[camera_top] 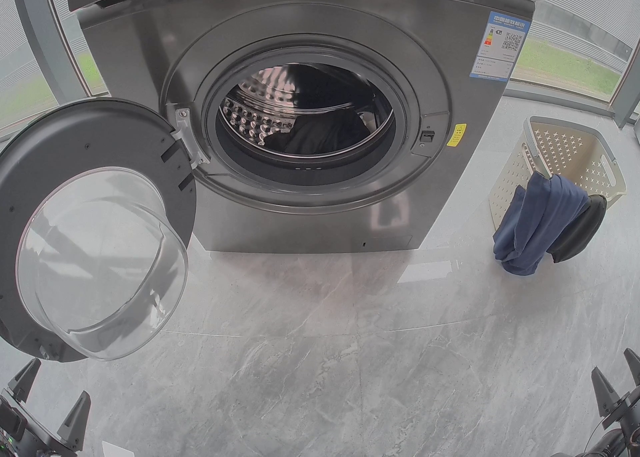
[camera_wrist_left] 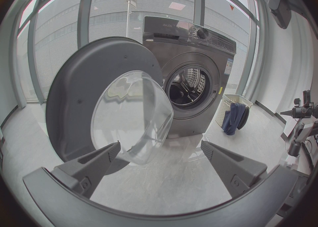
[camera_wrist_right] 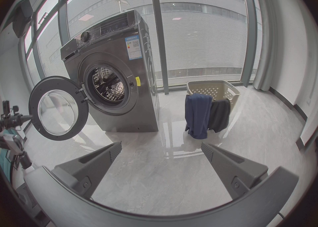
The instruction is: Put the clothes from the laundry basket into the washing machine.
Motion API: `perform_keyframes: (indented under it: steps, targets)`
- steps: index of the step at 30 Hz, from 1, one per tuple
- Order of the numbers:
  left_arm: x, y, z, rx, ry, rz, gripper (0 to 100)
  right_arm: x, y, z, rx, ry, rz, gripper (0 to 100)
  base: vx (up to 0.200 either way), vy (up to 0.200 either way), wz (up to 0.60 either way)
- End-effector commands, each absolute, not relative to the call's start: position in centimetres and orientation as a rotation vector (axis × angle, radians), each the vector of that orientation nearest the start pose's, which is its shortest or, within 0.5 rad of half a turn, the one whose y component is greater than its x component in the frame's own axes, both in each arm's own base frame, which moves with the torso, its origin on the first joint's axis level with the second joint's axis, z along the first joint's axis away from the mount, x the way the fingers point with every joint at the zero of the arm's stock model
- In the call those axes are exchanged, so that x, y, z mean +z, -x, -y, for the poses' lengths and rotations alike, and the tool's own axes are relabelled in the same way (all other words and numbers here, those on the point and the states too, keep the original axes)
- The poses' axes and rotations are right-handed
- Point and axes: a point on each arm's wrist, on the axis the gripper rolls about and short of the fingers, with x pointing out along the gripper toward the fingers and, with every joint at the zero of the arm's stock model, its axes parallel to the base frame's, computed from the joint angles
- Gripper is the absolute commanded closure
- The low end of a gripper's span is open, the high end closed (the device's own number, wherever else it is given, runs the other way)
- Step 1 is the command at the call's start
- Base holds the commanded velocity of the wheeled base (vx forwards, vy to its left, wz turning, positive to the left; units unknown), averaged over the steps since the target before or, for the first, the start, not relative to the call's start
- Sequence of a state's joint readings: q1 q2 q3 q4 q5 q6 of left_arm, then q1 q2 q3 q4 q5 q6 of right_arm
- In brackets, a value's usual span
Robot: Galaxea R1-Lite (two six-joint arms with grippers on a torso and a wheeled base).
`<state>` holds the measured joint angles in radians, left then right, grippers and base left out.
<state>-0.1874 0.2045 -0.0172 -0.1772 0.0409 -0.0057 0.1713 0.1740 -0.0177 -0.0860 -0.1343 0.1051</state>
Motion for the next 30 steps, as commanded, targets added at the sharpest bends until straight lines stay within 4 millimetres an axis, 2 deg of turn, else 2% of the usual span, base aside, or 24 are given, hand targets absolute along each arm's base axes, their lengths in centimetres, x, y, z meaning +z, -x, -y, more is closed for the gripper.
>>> perform_keyframes:
  steps: [1, 4, 9, 13, 15, 18, 19, 21, 22, 24, 30]
  targets:
    - [9.2, 1.5, -0.3, -0.072, 0.02, 0.048, 0, 8.4, 1.6, 0.7, -0.105, -0.105, -0.017, 0, 0.0, 0.0, 0.0]
    - [8.6, 1.8, 0.0, -0.004, -0.017, 0.031, 0, 8.4, 1.6, 0.9, -0.176, -0.076, -0.015, 0, 0.0, 0.0, 0.0]
    - [8.2, 2.2, 0.1, -0.044, -0.018, 0.046, 0, 8.4, 1.6, 0.9, -0.162, -0.061, -0.017, 0, 0.0, 0.0, 0.0]
    - [8.2, 2.2, -0.2, 0.105, -0.027, 0.043, 0, 8.4, 1.7, 0.7, -0.235, -0.004, -0.01, 0, 0.0, 0.0, 0.0]
    - [8.1, 2.2, -0.2, 0.114, -0.022, 0.046, 0, 8.3, 2.2, 0.4, -0.264, 0.027, 0.034, 0, 0.0, 0.0, 0.0]
    - [7.8, 2.2, -0.1, 0.035, 0.003, 0.015, 0, 8.3, 2.3, 0.2, -0.069, 0.031, 0.065, 0, 0.0, 0.0, 0.0]
    - [7.5, 2.3, 0.0, -0.001, 0.003, -0.023, 0, 8.3, 2.3, 0.1, -0.051, 0.024, 0.062, 0, 0.0, 0.0, 0.0]
    - [7.5, 2.3, 0.0, -0.009, 0.008, -0.031, 0, 8.3, 2.3, 0.2, -0.065, 0.018, 0.058, 0, 0.0, 0.0, 0.0]
    - [7.5, 2.3, 0.0, 0.012, 0.005, -0.018, 0, 8.2, 2.4, 0.4, -0.155, 0.001, 0.042, 0, 0.0, 0.0, 0.0]
    - [7.5, 2.2, -0.1, 0.026, 0.006, -0.006, 0, 8.2, 2.5, 0.4, -0.19, 0.006, 0.033, 0, 0.0, 0.0, 0.0]
    - [7.6, 2.2, -0.1, 0.035, 0.024, -0.003, 0, 8.2, 2.5, 0.4, -0.18, 0.005, 0.028, 0, 0.0, -0.2, 0.0]
